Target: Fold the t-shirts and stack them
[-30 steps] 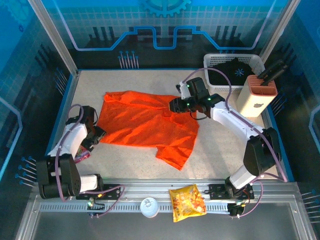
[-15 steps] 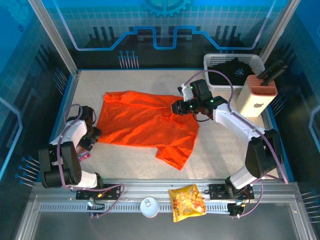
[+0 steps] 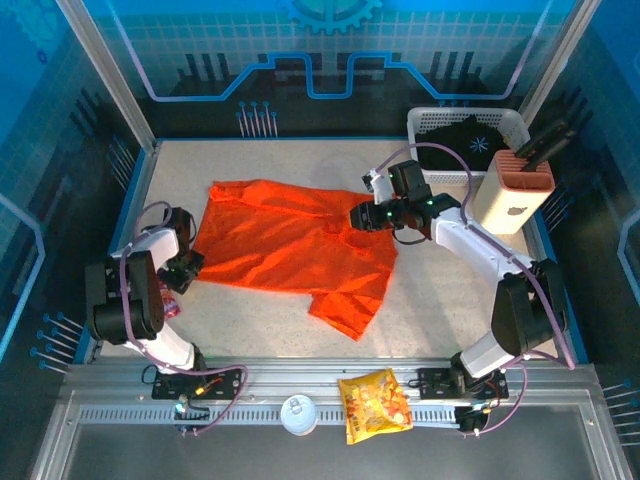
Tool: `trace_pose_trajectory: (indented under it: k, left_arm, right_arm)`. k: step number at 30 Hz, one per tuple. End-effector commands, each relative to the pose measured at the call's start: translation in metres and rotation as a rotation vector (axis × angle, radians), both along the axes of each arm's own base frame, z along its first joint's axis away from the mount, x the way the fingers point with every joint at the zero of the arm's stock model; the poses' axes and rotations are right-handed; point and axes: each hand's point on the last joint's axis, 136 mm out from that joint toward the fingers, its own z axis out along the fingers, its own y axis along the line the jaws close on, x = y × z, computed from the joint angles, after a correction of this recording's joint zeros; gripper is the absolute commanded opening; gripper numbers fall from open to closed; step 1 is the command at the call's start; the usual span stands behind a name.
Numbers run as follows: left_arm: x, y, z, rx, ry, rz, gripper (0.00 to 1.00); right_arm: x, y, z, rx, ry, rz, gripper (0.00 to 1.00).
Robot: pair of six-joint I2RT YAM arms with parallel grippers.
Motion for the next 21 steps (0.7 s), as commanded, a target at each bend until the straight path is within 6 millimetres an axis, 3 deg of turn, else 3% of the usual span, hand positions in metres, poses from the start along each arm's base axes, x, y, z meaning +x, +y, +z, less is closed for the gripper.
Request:
trace_pose_trajectory:
  k: [1, 13, 18, 21]
  left_arm:
    - [0.014, 0.002, -0.010, -0.017, -0.030, 0.010, 0.40]
    - [0.025, -0.019, -0.025, -0.117, -0.066, -0.050, 0.01]
    - [0.032, -0.030, -0.013, -0.135, -0.120, -0.100, 0.00]
    - [0.038, -0.039, -0.001, -0.148, -0.154, -0.144, 0.00]
  right_arm:
    - [-0.011, -0.009, 0.013, -0.001, -0.015, 0.017, 0.28]
    - [-0.031, -0.022, 0.061, -0.008, -0.093, 0.015, 0.29]
    - [-0.065, -0.024, 0.086, -0.063, -0.166, 0.131, 0.34]
    - [-0.097, -0.022, 0.086, -0.182, -0.204, 0.235, 0.38]
